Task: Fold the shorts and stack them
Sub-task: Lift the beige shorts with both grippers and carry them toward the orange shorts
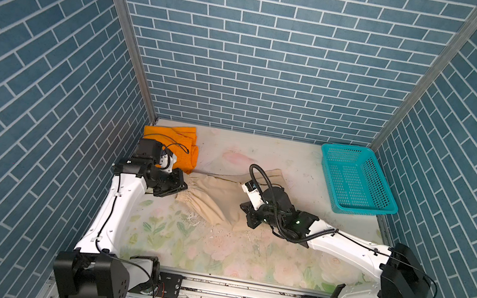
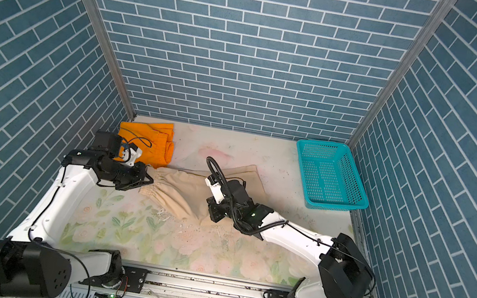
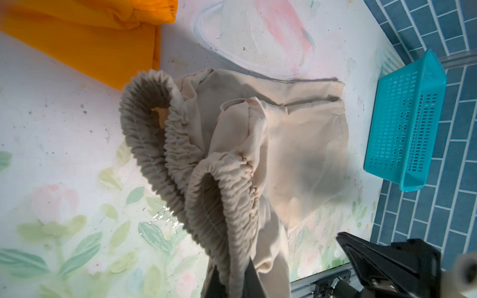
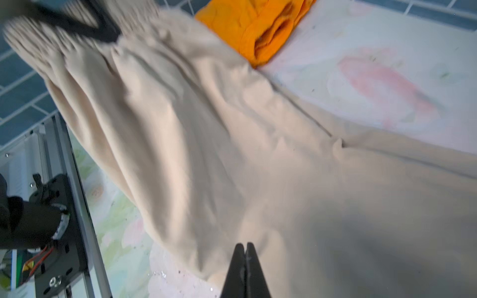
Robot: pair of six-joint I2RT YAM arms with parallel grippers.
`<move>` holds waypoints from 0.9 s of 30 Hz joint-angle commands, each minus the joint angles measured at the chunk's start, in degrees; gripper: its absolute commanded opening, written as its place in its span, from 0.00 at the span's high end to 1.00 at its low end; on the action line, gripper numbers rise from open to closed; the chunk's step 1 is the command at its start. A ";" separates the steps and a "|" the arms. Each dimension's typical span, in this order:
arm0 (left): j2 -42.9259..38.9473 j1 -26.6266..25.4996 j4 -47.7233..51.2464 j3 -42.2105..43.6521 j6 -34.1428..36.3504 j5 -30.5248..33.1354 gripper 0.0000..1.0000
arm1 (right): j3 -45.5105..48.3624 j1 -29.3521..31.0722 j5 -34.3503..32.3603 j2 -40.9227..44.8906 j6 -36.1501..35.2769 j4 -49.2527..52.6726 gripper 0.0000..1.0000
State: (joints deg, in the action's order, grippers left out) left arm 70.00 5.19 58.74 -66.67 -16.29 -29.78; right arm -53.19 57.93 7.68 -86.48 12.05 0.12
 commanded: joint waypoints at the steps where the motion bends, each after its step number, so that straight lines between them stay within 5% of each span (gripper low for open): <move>1: 1.60 -0.44 6.51 -4.26 4.46 1.83 1.00 | -2.46 0.38 9.02 -6.65 -2.33 3.95 1.00; 8: 3.48 -2.07 6.34 -8.78 4.56 2.70 1.00 | -10.90 3.95 20.79 -23.79 0.63 -3.08 1.00; 12: 5.34 -3.36 7.54 -10.25 5.16 3.91 1.00 | -10.23 6.71 26.06 -25.77 5.12 -8.04 1.00; 22: 7.15 -5.67 10.56 -13.83 7.81 8.61 1.00 | -7.47 2.04 16.74 -10.15 2.96 1.92 1.00; 27: 7.33 -6.25 10.82 -14.89 7.84 8.42 1.00 | -11.16 -0.45 9.75 -10.41 -0.81 7.90 1.00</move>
State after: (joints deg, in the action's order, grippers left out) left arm 77.49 -0.58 67.92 -79.75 -9.52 -21.93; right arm -62.65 58.30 22.63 -95.85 14.52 2.35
